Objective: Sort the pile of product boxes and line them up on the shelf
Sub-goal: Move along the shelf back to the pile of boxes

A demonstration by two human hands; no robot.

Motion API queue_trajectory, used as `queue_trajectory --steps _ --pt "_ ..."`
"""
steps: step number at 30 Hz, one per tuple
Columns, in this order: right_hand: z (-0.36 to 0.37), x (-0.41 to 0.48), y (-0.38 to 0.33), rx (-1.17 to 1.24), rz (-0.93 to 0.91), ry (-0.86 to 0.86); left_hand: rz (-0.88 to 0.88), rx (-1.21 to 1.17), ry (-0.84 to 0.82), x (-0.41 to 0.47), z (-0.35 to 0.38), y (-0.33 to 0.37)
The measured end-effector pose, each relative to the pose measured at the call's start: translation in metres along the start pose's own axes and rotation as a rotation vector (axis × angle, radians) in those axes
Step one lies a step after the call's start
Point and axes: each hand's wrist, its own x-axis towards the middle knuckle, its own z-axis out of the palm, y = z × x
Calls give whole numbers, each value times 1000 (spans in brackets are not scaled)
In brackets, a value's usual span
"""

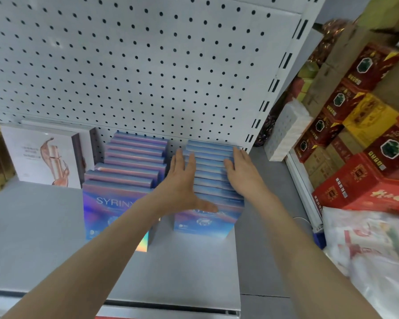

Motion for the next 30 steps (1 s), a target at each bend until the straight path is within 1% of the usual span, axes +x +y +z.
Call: queue_trajectory --steps 3,5,7,11,13,15,17,19,20,22,23,24,25,27,28,30 --pt "4 0 1 12 16 -33 -39 -92 -76 10 -17 1" --pt "4 -1 1 5 5 -22 -38 -99 -154 15 -21 0" --pt "4 -1 3 -1 -17 0 -13 -96 -185 16 -22 0" --pt "2 -3 3 15 -19 -2 -16 -118 -157 14 -20 1" --pt "0 -8 0 23 -21 10 15 -85 -71 10 -18 0" --pt "-3 -16 -1 10 -53 47 119 -13 41 -1 -16 -4" --pt "-9 -30 0 -40 -104 44 220 166 32 -19 -8 -9" --pt "-9 -47 -1 -90 -136 -39 289 396 44 -37 8 -11" --pt "-9 -57 -1 -110 -148 -99 298 465 76 -41 15 -11" --pt "-5 -74 -1 -192 -167 -237 262 518 123 -40 22 -8" --pt "-3 -80 -1 -279 -182 -278 236 526 142 -38 24 -7" --pt "0 -84 -1 -385 -202 -281 210 540 153 -35 26 -6" --pt "6 -87 -1 -487 -223 -243 190 567 163 -35 27 -5" --pt "22 -91 -2 -638 -251 -80 175 637 189 -34 32 -6" --pt "29 -90 -2 -661 -260 -5 177 663 206 -34 35 -7" --pt "40 -83 2 -632 -279 72 177 682 246 -33 38 -8"
